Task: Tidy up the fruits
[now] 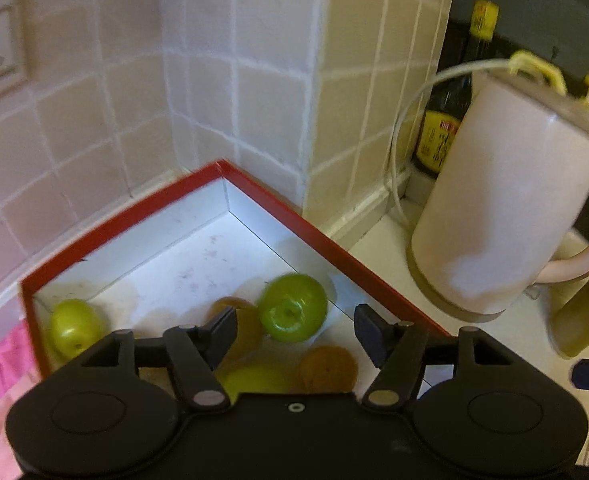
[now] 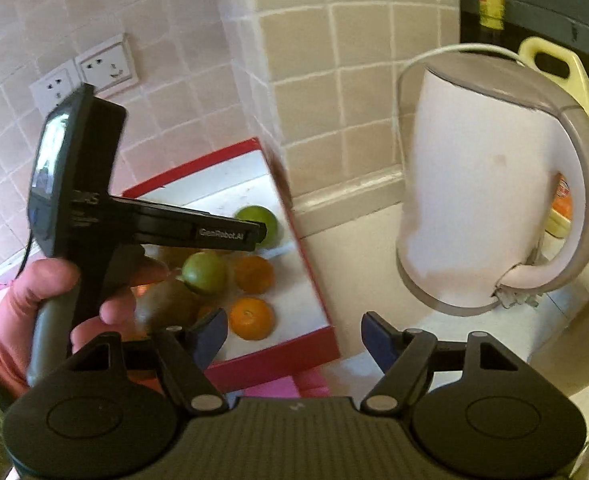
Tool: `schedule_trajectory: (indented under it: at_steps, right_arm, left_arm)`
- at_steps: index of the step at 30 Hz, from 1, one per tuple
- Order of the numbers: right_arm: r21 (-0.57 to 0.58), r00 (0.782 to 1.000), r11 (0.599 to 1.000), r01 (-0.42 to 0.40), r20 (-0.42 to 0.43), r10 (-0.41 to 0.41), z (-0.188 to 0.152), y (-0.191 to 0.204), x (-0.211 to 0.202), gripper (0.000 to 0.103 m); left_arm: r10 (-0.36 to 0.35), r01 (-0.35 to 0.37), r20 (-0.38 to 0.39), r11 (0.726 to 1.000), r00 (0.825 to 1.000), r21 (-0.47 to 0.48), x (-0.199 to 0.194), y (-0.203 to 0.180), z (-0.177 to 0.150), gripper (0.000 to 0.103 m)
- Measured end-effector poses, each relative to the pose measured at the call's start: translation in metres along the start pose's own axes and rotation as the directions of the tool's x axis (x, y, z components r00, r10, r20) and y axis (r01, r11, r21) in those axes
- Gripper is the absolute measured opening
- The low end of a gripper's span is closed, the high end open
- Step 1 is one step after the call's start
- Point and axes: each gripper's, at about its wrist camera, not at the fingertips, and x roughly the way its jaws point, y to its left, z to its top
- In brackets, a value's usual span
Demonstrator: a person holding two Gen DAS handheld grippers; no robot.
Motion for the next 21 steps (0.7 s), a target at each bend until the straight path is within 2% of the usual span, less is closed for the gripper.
schedule_trajectory:
  at_steps: [6,11,17,21]
  right_arm:
    - [-0.035,0.999,0.999,0.009,0.044,-0.008,0.005,0.032,-0.019,0.076]
    - [-0.033,0.994,0.999,0.032,0.101,-0.029,0.009,0.061,-0.038,0.08]
    - [-0.007,0.991,1.0,0.016,0.136,-0.015,0.004,0.096,-0.057,0.081]
    - [-0.01,0.987,1.0,0.018,0.16,-0.016,-0.008,0.125,-0.07,0.084]
  left_arm:
    - [0.036,-0.036,0.091,0.999,0.995,0.001,-0.065,0.018,-0.006,0.08]
    - [0.054,-0.052,0.14,0.998,0.989,-0.018,-0.122,0.04,-0.016,0.08]
    - [0.116,-0.112,0.204,0.993,0.972,-0.034,-0.191,0.061,-0.041,0.081]
    - [0.142,-0.136,0.219,0.99,0.965,-0.042,-0.23,0.077,-0.063,0.081]
